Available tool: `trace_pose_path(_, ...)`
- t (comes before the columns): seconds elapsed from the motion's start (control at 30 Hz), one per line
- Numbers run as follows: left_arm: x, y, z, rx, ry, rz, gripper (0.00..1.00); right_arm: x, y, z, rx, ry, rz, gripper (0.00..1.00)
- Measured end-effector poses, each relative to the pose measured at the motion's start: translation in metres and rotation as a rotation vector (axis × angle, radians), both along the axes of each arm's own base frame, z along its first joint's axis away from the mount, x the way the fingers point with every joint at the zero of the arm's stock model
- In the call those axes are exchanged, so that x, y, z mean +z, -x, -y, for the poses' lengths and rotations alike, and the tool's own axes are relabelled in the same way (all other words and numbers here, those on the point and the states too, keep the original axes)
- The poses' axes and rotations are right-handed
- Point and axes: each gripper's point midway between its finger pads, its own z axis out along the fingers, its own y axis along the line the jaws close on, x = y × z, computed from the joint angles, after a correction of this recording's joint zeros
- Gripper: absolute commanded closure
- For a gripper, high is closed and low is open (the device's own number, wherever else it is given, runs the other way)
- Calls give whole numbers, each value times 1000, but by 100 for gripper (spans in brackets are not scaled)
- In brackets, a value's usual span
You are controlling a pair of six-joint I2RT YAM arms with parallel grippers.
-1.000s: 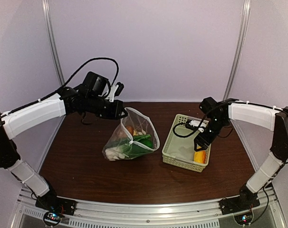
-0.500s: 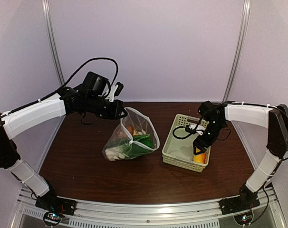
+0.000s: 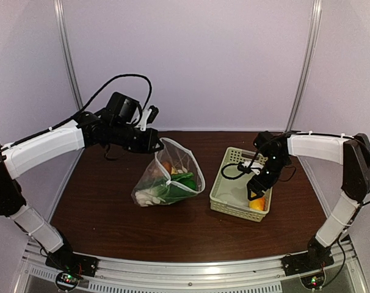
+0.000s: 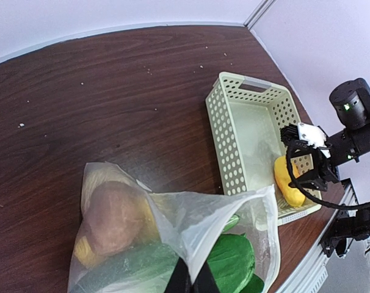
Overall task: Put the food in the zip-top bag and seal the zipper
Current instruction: Pick up the fake fruit from the bin.
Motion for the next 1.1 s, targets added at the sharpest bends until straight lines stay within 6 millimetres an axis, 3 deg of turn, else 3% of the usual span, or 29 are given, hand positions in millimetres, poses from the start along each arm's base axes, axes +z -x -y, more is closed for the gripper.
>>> trace_pose_path(0.23,-1,0,0,1,1,-3,100,4,12,-21,58,-76,-34,21)
trace_pose_path(0.43,-1,0,0,3,2,-5,100,23,21,-50,140,-180,-40,21)
trace_pose_path(0.67,-6,2,-2,7,-4,-16,100,40,17,-43,139,-166,39,20)
trace_pose_path(1.1,-9,2,-3,11,-7,-23,100,8,23,-41,135,-136,-54,24)
